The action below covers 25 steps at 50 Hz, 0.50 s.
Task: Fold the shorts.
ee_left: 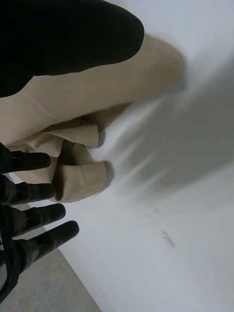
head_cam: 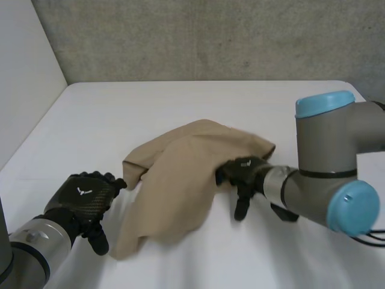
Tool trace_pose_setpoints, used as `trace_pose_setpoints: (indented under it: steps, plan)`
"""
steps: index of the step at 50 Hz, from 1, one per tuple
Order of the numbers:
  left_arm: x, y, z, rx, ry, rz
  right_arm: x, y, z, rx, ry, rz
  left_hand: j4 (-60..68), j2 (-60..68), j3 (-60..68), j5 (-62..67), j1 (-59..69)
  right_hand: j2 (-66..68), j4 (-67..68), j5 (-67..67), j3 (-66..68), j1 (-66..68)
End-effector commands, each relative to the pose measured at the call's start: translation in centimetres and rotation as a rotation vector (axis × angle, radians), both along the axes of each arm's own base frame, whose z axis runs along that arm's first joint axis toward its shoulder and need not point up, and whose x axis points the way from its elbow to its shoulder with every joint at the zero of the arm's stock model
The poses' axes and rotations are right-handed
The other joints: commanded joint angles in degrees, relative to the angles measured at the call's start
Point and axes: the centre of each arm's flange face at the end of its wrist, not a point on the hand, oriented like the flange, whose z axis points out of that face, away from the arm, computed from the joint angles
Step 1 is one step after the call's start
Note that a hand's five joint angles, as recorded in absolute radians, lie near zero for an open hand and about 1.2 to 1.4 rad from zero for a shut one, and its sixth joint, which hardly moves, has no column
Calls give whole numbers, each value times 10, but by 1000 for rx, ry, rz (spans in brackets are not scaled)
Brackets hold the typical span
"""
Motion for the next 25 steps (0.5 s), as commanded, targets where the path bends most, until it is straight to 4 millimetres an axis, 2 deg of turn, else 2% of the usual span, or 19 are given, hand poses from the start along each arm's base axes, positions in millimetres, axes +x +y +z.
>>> trace_pose_setpoints:
  steps: [1,6,10,15,21,24,25]
  plan:
    - [-1,0,4,-19,9,1,21,-46,3,-114,-84,-73,14,13,16,27,13,-78,-60,-61,-70,-40]
    - [0,1,7,-28,15,3,34,-65,-5,-111,-136,-98,9,8,11,22,8,-80,-61,-63,-72,-41]
    - [0,3,10,-35,40,10,42,-67,-4,-116,-165,-97,7,7,9,20,7,-73,-55,-56,-65,-35]
    - [-1,5,11,-9,123,43,65,-50,0,-121,-199,-40,9,8,11,22,8,-76,-58,-59,-68,-38]
    - [-5,4,7,18,180,63,69,-39,1,-101,-190,-19,9,8,11,22,8,-82,-63,-64,-73,-43]
    - [-17,4,-1,54,225,48,72,-20,4,-51,-154,14,9,8,11,22,8,-98,-80,-81,-90,-60]
    - [-18,4,-1,55,225,48,72,-20,4,-51,-154,14,9,8,11,22,8,-98,-80,-81,-90,-60]
